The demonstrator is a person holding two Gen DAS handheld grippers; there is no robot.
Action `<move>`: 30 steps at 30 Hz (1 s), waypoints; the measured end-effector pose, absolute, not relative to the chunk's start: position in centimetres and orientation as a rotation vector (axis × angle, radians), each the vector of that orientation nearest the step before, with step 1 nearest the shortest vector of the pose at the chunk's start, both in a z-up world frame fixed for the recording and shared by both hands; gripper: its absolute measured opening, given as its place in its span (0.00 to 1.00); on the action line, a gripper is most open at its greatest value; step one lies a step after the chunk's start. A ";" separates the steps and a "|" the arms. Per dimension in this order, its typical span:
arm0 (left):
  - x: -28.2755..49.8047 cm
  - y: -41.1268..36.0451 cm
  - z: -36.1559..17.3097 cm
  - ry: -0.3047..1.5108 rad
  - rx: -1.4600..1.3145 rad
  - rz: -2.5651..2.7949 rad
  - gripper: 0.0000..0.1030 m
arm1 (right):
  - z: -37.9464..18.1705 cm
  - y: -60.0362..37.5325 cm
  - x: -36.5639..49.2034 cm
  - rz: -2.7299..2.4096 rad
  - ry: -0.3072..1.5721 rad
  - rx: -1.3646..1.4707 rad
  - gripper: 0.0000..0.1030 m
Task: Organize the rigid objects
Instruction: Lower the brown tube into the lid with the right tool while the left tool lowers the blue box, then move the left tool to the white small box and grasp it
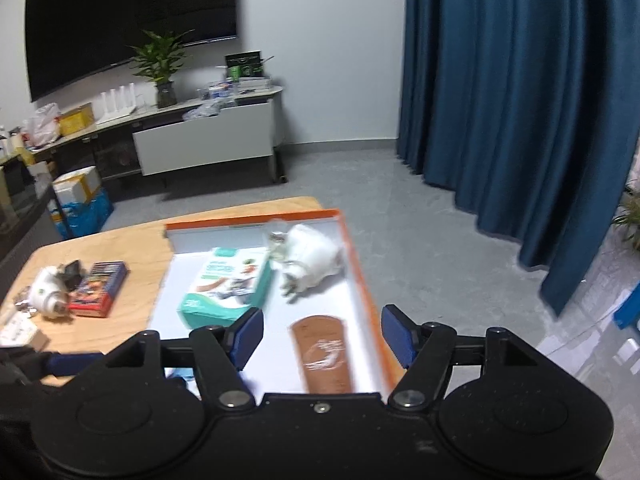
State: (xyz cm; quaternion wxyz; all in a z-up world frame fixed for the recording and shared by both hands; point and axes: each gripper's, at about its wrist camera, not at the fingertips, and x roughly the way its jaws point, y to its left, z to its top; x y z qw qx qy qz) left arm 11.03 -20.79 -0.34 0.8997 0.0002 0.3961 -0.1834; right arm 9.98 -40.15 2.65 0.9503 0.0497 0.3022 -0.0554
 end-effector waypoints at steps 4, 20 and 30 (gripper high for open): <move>11.1 -17.4 0.0 0.826 0.005 -0.310 0.89 | 2.4 -37.3 10.7 -0.046 0.635 0.080 0.78; 10.1 -7.9 -0.3 0.811 -0.033 -0.166 0.89 | 1.7 -28.3 12.1 0.139 0.689 0.004 0.78; 10.7 -4.0 -1.8 0.844 -0.050 -0.110 0.89 | 1.0 -26.9 12.4 0.161 0.708 -0.010 0.78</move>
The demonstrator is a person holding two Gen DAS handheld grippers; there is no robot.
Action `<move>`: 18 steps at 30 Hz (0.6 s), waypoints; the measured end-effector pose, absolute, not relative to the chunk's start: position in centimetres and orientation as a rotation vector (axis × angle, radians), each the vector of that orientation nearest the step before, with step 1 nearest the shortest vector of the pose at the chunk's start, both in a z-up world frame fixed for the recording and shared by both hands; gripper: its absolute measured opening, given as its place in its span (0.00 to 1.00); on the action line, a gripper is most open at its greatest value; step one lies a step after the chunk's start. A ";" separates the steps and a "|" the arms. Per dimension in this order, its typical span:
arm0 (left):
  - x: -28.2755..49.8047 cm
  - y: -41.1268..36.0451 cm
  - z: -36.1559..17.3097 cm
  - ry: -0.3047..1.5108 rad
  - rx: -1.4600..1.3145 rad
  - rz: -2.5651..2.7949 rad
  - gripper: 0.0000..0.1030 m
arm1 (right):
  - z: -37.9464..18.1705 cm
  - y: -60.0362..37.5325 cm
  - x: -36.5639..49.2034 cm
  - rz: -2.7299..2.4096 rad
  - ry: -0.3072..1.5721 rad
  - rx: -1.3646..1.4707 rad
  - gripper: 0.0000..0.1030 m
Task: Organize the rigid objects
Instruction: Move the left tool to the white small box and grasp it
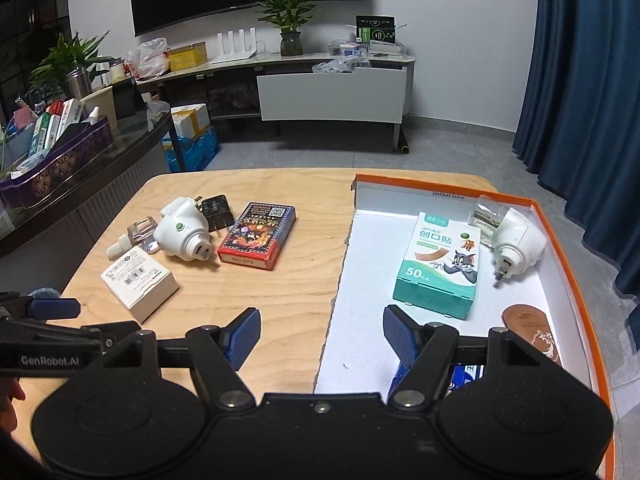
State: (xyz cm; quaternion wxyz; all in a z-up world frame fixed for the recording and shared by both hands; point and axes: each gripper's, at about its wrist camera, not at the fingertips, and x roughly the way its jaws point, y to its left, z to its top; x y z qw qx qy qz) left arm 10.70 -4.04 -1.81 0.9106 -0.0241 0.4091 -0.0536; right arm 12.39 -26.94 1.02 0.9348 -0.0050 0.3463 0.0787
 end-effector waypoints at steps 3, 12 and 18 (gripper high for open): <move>11.1 -3.8 -1.9 0.845 -0.040 -0.102 0.89 | 0.8 -26.9 12.4 0.160 0.714 -0.007 0.78; 12.2 -3.6 -2.8 0.861 -0.010 -0.112 0.92 | 0.1 -26.7 12.8 0.165 0.728 -0.015 0.78; 13.1 -2.9 -3.5 0.859 0.010 -0.116 0.93 | -0.3 -26.7 13.1 0.165 0.738 -0.009 0.78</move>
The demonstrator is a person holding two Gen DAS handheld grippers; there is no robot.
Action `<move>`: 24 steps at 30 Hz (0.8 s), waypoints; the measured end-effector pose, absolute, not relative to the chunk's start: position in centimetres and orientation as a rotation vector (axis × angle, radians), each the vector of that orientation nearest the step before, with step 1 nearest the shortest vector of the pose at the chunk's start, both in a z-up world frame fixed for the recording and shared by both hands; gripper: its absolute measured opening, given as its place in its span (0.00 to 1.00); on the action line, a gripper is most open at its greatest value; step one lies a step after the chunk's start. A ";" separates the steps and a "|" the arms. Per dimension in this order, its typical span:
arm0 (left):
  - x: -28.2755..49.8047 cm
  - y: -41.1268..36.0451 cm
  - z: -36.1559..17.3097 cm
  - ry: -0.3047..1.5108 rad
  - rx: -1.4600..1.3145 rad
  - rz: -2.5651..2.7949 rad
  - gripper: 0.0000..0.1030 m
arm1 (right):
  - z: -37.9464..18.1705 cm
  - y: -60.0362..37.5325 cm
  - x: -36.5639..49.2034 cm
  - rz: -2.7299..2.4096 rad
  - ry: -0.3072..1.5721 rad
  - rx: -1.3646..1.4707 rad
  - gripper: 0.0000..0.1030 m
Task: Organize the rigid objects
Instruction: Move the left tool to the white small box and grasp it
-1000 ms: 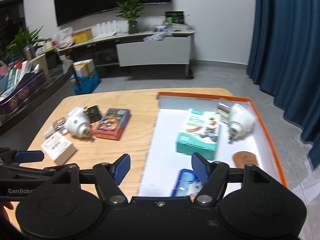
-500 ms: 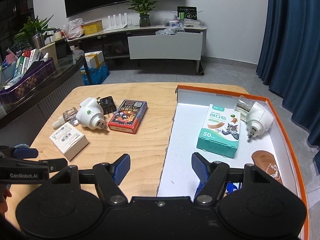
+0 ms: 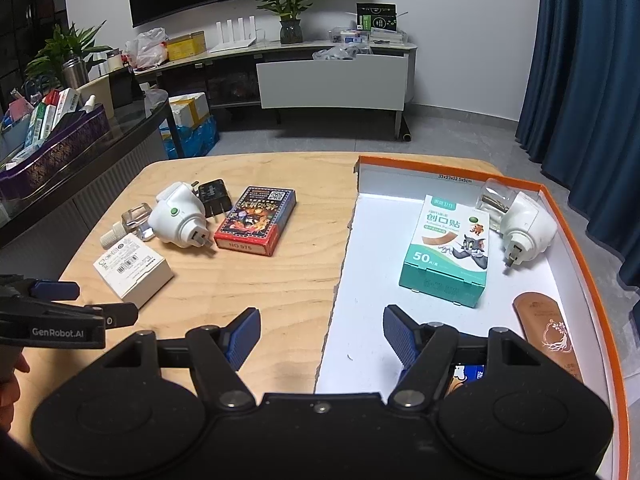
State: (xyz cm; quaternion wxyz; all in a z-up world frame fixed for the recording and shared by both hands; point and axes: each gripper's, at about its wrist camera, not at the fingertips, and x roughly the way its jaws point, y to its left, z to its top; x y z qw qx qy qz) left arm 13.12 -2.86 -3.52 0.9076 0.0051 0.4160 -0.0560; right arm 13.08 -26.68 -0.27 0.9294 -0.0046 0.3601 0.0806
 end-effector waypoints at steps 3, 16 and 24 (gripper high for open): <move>13.7 -2.8 -3.7 0.846 0.046 -0.121 0.95 | -0.4 -26.6 13.3 0.167 0.739 -0.005 0.78; 16.5 -3.2 -5.3 0.836 0.129 -0.173 0.95 | -0.9 -25.8 14.1 0.164 0.746 0.009 0.78; 16.3 -3.2 -4.9 0.803 0.072 -0.167 0.77 | -1.7 -23.3 15.2 0.198 0.766 0.019 0.78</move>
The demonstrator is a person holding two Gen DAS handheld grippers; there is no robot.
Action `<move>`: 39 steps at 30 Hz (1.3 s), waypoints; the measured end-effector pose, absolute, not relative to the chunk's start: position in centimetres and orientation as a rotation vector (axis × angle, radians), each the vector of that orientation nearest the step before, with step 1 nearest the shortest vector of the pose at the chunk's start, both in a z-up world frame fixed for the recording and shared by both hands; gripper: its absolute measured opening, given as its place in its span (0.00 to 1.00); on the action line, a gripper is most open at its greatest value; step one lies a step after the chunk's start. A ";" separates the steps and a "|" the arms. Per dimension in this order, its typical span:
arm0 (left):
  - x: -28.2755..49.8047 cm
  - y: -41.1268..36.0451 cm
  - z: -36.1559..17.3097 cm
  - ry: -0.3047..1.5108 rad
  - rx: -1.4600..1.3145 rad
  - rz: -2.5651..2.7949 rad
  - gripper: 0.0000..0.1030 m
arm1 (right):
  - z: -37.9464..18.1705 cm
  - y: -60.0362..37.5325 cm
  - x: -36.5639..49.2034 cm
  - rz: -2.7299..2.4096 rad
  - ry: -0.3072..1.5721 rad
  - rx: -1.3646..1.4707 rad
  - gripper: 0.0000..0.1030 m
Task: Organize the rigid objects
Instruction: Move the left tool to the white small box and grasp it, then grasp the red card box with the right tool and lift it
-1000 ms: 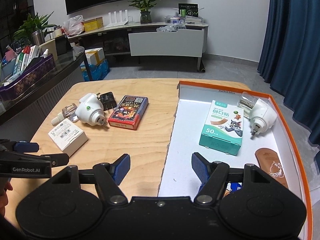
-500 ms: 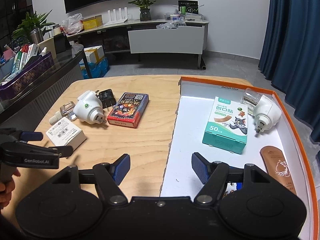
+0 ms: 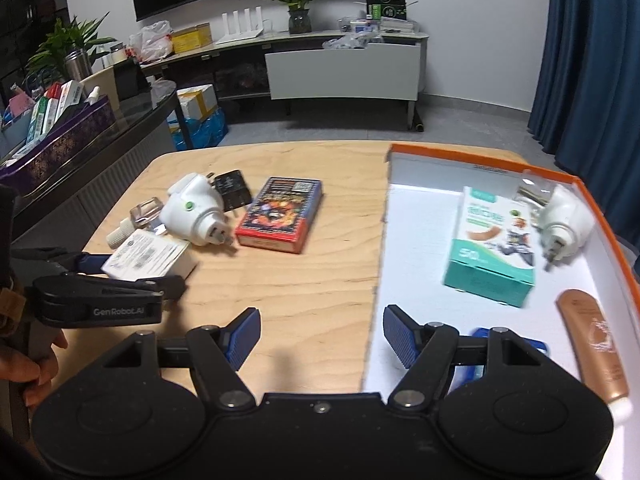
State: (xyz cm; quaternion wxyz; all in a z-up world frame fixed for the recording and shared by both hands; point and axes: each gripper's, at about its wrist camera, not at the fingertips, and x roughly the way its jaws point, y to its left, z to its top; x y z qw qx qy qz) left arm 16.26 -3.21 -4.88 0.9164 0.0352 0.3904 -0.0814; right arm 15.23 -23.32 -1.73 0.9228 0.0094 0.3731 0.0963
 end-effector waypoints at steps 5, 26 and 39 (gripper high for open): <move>15.3 -3.1 -4.0 0.775 0.013 -0.152 0.77 | -1.5 -22.7 18.4 0.203 0.776 0.091 0.78; 14.3 -2.6 -3.1 0.731 -0.071 -0.089 0.77 | -4.3 -16.9 29.1 0.158 0.839 -0.007 0.72; 12.4 -5.6 -0.4 0.683 -0.076 -0.093 0.77 | 0.4 -22.3 20.4 0.167 0.695 0.014 0.69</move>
